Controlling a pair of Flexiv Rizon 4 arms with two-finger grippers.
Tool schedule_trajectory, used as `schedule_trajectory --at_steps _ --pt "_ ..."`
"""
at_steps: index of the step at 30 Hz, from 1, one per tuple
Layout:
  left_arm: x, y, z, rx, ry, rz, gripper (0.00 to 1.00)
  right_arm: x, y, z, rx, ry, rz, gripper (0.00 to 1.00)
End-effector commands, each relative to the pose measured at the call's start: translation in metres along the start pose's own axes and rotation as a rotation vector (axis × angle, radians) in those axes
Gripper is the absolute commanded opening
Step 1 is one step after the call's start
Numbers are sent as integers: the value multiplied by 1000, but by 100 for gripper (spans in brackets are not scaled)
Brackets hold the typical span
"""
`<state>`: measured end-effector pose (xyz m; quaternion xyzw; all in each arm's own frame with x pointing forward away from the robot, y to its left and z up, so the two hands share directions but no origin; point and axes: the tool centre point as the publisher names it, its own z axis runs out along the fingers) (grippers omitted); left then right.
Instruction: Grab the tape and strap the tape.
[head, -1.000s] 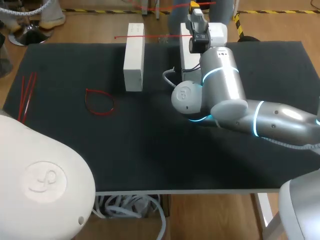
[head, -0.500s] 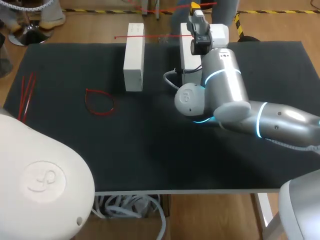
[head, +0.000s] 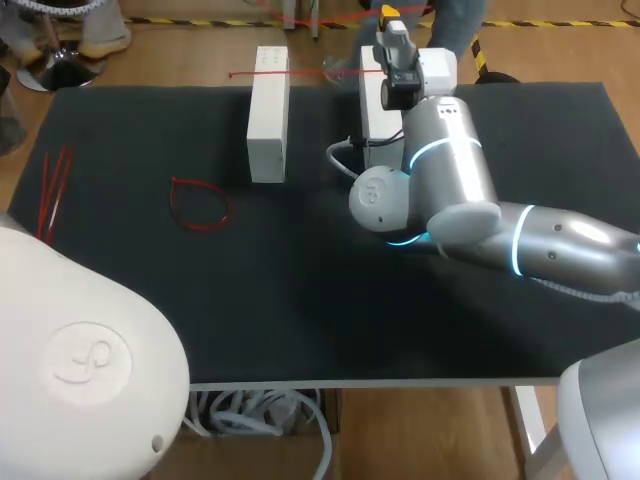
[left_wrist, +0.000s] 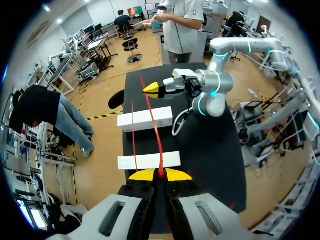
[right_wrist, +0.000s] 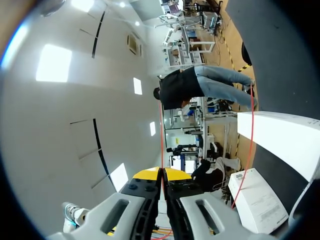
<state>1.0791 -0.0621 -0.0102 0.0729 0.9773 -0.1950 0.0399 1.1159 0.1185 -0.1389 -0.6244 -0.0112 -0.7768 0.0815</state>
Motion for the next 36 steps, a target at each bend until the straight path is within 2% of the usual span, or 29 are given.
schedule_trajectory --at_steps 1,21,29,36 --pt "-3 -2 -2 -9 7 1 0 0 1 1 3 0 -2 0" --pt "-10 -6 -4 0 -7 15 0 0 4 0 19 0 -13 0" --pt "-10 -6 -4 0 -7 15 0 0 6 3 70 33 -131 0" --pt "-10 -6 -4 0 -7 15 0 37 7 17 137 104 -233 0"
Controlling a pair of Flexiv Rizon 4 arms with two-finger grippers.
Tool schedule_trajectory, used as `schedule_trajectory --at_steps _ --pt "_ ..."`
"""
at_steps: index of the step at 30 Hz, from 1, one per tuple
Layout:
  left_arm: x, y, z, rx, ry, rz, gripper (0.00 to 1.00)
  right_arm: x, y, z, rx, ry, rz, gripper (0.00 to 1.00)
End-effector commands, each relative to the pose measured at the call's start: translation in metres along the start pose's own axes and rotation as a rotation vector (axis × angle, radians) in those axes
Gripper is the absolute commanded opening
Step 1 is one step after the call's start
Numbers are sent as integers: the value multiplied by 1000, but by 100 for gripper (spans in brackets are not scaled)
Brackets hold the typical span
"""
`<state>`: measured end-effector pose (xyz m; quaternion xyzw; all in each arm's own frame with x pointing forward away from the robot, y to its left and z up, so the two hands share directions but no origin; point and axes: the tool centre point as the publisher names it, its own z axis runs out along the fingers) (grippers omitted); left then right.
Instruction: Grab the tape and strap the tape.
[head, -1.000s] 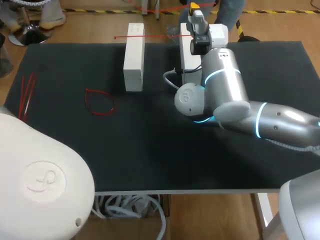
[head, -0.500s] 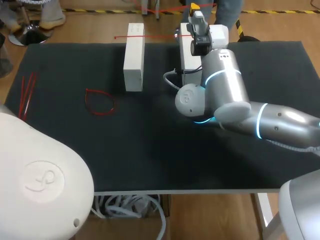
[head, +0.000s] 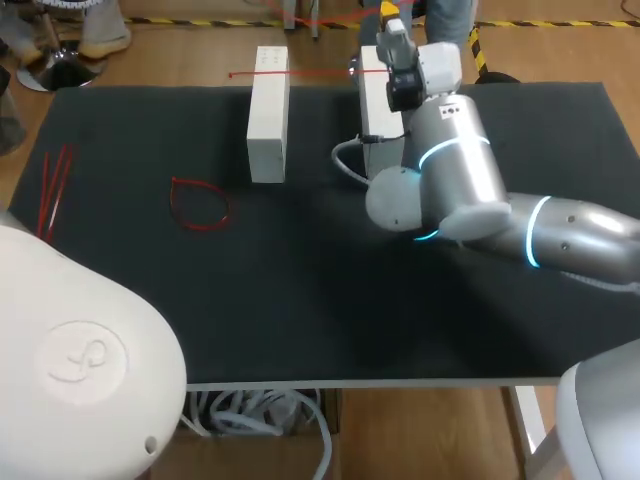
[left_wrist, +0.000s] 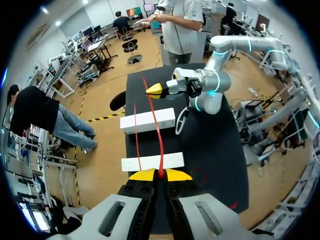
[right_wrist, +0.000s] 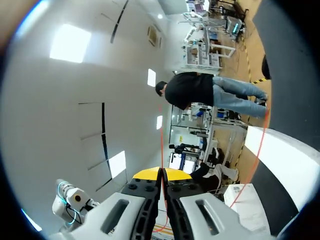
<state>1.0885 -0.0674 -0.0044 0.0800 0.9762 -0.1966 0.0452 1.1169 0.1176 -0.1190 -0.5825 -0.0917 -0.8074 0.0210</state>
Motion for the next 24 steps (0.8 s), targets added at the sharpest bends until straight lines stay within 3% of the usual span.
schedule_trajectory --at_steps 1,7,15,24 --pt "1 0 -1 -3 1 0 0 19 13 15 91 30 -35 0" --pt "1 0 -1 -3 1 0 0 40 13 22 166 109 -144 0" --pt "1 0 -1 -3 1 0 0 62 10 24 303 141 -297 0" --pt "1 0 -1 -3 1 0 0 78 -2 17 377 159 -354 0"
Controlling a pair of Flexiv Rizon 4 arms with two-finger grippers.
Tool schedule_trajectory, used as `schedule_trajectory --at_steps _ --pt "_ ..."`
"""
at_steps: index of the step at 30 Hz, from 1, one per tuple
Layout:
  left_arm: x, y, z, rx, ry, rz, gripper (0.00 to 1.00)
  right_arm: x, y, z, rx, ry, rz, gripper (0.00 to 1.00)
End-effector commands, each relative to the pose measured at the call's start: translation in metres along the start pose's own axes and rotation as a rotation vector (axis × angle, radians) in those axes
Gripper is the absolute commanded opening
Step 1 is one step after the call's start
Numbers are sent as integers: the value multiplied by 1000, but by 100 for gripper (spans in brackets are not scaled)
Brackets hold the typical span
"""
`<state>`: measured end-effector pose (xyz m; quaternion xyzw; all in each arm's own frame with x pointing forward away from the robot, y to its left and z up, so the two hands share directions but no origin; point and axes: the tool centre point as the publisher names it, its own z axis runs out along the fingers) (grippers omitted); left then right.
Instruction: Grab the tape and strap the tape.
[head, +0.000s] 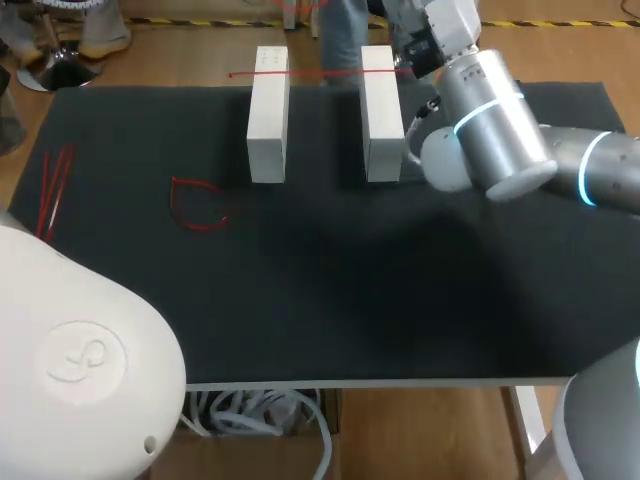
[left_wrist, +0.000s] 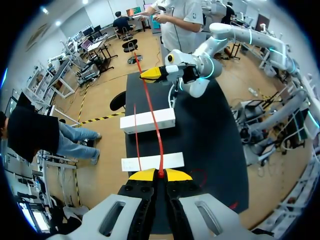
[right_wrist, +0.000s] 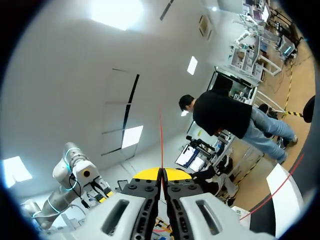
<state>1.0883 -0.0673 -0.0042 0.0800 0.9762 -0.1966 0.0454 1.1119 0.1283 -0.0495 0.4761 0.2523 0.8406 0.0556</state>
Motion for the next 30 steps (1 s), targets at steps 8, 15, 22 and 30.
schedule_trajectory --at_steps 8,15,22,30 --pt "0 0 -1 -3 1 -1 0 10 14 3 129 -10 132 0" --pt "0 0 -1 -3 1 -1 0 10 14 3 129 -10 132 0" --pt "0 0 -1 -3 1 -1 0 10 14 3 129 -10 132 0" --pt "0 0 -1 -3 1 -1 0 10 14 3 129 -10 132 0"
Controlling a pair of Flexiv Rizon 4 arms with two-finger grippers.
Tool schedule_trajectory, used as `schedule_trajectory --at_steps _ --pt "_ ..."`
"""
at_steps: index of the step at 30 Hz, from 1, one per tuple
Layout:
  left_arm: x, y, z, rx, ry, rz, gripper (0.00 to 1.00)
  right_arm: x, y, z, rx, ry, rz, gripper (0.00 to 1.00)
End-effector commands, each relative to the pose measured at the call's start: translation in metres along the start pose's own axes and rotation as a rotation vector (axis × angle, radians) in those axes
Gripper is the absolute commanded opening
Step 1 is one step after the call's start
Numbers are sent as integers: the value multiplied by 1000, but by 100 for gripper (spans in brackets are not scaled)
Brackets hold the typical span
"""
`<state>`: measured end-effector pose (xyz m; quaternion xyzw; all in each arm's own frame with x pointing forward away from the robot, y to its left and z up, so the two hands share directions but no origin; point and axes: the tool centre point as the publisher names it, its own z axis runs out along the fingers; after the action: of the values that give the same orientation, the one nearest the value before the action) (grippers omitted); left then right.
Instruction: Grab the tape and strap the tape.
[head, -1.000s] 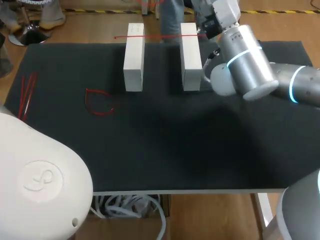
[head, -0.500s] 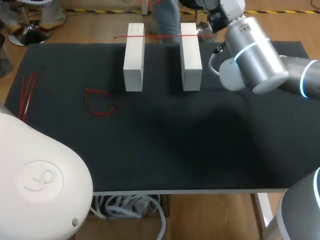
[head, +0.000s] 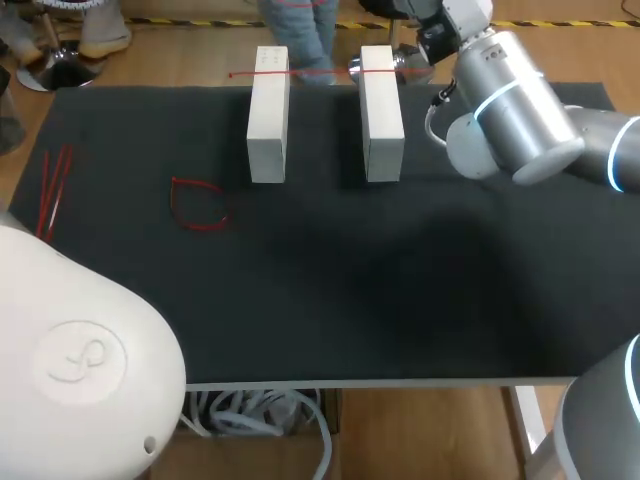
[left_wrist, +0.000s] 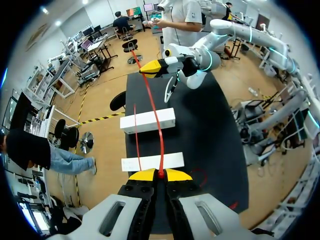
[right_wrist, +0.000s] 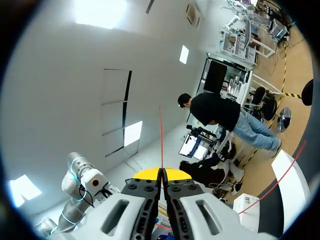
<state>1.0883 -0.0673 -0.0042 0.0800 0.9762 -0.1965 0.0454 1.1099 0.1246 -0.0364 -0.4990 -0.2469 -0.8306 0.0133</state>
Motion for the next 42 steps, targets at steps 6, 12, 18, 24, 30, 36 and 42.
schedule_trajectory --at_steps 6,12,18,24,30,36,42 --pt "0 0 -1 -3 1 -1 0 1 4 1 65 0 0 0" --pt "0 0 -1 -3 1 -1 0 1 4 1 65 0 0 0" --pt "0 0 -1 -3 1 -1 0 1 4 1 65 0 0 0" --pt "0 0 -1 -3 1 -1 0 1 4 1 65 0 0 0" --pt "0 0 -1 -3 1 -1 0 0 -1 5 -2 -4 -88 0" --pt "0 0 -1 -3 1 -1 0 6 -7 8 -80 -39 -149 0" --pt "0 0 -1 -3 1 -1 0 10 -6 8 -179 -86 -260 0"
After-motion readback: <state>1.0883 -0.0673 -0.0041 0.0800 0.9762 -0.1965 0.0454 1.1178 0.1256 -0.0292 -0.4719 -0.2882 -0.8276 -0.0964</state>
